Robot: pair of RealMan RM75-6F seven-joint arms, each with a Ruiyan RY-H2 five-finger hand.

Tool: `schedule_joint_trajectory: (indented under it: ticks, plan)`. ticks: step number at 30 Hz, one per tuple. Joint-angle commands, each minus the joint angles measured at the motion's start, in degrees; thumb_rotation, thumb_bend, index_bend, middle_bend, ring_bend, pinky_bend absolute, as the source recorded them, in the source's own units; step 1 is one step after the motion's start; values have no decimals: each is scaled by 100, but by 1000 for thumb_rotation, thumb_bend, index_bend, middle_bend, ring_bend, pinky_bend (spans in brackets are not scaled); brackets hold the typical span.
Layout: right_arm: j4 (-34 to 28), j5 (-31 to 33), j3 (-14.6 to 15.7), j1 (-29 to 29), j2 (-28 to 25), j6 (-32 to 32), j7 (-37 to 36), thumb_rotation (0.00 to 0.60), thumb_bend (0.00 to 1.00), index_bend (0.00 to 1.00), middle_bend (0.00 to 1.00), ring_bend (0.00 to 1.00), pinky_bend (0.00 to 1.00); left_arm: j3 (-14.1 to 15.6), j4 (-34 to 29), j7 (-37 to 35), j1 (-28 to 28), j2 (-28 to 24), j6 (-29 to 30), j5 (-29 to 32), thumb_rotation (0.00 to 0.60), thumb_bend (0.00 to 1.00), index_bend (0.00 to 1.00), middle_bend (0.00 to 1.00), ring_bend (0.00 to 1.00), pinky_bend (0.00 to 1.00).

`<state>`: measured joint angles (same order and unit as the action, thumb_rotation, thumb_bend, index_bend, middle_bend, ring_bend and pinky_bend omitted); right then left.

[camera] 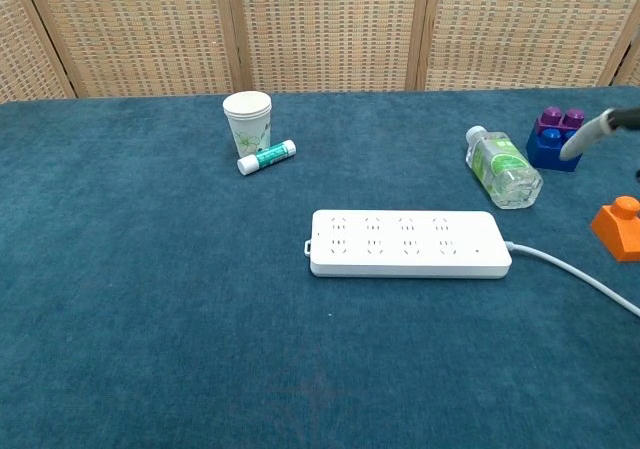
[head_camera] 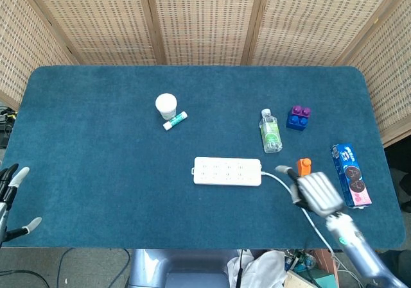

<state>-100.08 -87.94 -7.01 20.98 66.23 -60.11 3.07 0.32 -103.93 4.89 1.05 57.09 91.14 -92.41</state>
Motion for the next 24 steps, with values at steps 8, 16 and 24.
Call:
schedule_joint_trajectory:
  ticks: [8, 16, 24]
  plan:
    - [197, 1746, -319, 971, 997, 845, 1551, 600, 813, 298, 885, 919, 1000, -58, -52, 127, -84, 35, -140, 158, 600, 0, 0, 0, 0, 0]
    - [313, 2529, -236, 1266, 1306, 849, 2340, 600, 813, 298, 885, 919, 1000, -75, -73, 211, -125, 60, -218, 246, 600, 0, 0, 0, 0, 0]
    - [432, 2992, -164, 1431, 1515, 652, 2761, 600, 813, 298, 885, 919, 1000, -58, -79, 238, -125, 73, -208, 228, 600, 0, 0, 0, 0, 0]
